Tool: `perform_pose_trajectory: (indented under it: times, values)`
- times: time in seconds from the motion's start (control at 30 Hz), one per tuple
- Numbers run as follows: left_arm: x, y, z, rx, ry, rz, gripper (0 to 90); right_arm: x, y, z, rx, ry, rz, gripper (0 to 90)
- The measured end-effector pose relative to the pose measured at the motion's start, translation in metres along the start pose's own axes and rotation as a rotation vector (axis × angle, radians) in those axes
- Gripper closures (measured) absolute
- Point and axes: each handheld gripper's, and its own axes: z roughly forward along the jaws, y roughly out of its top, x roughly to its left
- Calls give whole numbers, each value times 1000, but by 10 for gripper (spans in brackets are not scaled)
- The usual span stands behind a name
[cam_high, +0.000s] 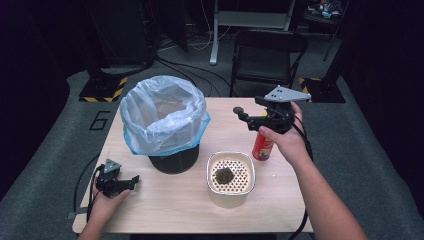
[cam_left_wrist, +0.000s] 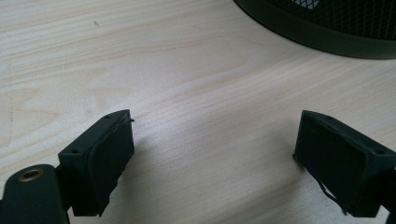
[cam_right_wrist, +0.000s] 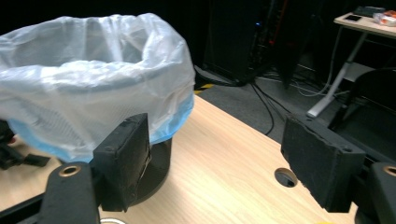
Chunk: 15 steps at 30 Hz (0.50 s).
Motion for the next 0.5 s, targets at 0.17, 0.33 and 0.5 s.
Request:
perform_pose_trajectory:
  times: [0.17, 0.33, 0.5]
  values:
    - [0, 0, 0, 0, 0, 0, 115, 5, -14, -10, -4, 32, -9, 236]
    - [0, 0, 0, -1, -2, 0, 116, 3, -37, -20, -5, -15, -4, 235]
    - [0, 0, -1, 12, -4, 8, 115, -5, -65, -28, 0, -84, 48, 212]
